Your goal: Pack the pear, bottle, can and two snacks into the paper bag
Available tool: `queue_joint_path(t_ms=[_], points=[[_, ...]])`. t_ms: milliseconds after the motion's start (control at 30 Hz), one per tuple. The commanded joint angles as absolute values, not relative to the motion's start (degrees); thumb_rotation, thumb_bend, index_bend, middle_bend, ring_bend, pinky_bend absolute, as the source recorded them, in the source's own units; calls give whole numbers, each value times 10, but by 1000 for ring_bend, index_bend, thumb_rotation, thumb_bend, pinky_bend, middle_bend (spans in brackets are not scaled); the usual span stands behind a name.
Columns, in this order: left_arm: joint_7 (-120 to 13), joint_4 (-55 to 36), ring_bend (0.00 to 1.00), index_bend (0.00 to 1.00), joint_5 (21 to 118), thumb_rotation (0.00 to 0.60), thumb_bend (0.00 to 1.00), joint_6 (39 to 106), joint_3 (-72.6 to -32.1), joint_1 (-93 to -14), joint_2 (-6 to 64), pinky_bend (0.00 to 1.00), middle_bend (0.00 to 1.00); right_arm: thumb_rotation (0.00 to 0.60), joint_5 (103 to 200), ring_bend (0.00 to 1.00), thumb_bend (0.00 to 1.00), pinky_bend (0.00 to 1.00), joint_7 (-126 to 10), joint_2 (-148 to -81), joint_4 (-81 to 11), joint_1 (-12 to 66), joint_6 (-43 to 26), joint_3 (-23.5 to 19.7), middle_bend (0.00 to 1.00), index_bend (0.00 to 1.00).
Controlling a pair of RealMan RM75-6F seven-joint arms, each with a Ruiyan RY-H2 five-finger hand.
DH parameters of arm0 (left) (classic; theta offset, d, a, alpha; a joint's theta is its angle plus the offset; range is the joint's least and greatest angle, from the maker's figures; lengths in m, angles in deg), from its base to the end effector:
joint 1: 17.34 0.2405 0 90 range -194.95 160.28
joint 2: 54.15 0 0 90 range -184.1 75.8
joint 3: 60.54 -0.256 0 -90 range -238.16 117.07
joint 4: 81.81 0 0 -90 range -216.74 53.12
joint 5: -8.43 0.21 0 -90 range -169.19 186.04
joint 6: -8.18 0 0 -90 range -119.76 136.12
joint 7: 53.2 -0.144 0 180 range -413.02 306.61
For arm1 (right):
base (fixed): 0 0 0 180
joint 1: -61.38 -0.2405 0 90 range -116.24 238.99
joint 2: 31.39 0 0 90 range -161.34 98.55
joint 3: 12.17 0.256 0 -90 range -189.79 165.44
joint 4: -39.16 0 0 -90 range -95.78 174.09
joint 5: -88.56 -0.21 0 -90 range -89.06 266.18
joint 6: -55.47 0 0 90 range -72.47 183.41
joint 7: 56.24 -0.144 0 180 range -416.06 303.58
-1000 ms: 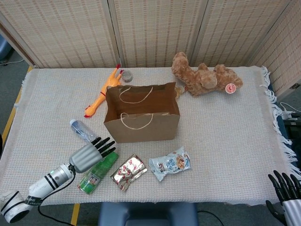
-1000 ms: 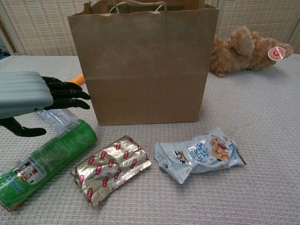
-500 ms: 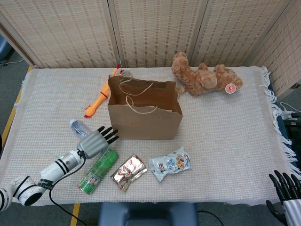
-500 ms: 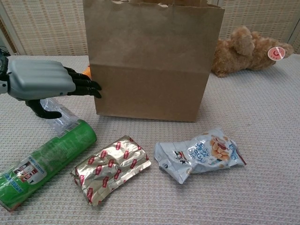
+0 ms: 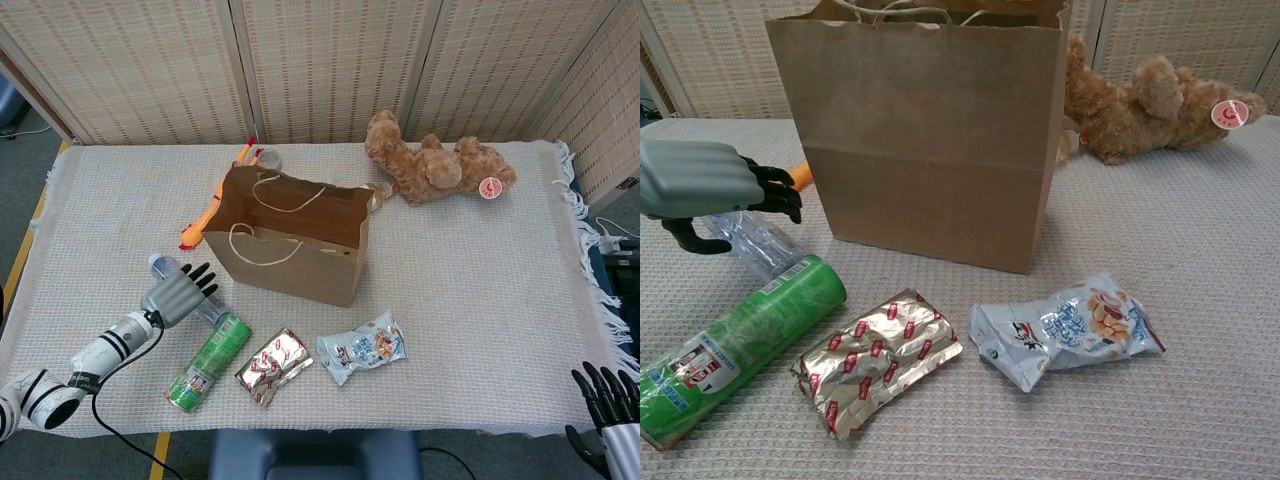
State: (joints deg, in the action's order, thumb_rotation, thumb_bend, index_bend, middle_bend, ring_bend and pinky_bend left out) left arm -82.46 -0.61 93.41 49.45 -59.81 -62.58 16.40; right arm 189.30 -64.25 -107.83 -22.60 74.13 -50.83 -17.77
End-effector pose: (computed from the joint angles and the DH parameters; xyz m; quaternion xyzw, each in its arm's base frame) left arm -0.2109 0.3527 0.0505 -0.8987 -0.0753 -0.1393 0.4089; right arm -0.3634 -0.0402 0.1448 0.6302 -0.3208 0.3706 0.6022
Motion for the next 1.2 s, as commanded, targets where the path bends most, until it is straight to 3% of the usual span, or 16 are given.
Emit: queue_joint_path(t_ms=[33, 300, 500, 567, 700, 800, 1200], points=[[-816, -23, 51, 171, 934, 600, 377, 497, -609, -620, 165, 262, 103, 600, 1893, 0, 231, 0, -642, -1078, -226, 741, -508, -178, 0, 0], [-787, -58, 57, 171, 930, 600, 378, 502, -621, -611, 181, 274, 109, 600, 1894, 0, 231, 0, -637, -1078, -228, 741, -508, -178, 0, 0], [-770, -73, 159, 223, 943, 600, 398, 516, -631, -605, 195, 364, 172, 600, 1894, 0, 231, 0, -636, -1078, -229, 741, -508, -178, 0, 0], [-764, -79, 233, 286, 951, 600, 440, 526, -634, -602, 200, 425, 244, 600, 1894, 0, 231, 0, -637, -1078, -228, 741, -508, -177, 0, 0], [-755, -88, 480, 538, 960, 600, 579, 545, -637, -596, 203, 619, 534, 600, 1894, 0, 232, 0, -638, -1078, -228, 741, -508, -178, 0, 0], [-750, -90, 564, 627, 961, 600, 627, 557, -636, -591, 198, 677, 631, 600, 1893, 0, 232, 0, -640, -1078, -227, 742, -508, -177, 0, 0], [-698, -13, 579, 647, 895, 600, 633, 670, -549, -559, 110, 676, 649, 600, 1894, 0, 231, 0, -643, -1080, -222, 743, -512, -178, 0, 0]])
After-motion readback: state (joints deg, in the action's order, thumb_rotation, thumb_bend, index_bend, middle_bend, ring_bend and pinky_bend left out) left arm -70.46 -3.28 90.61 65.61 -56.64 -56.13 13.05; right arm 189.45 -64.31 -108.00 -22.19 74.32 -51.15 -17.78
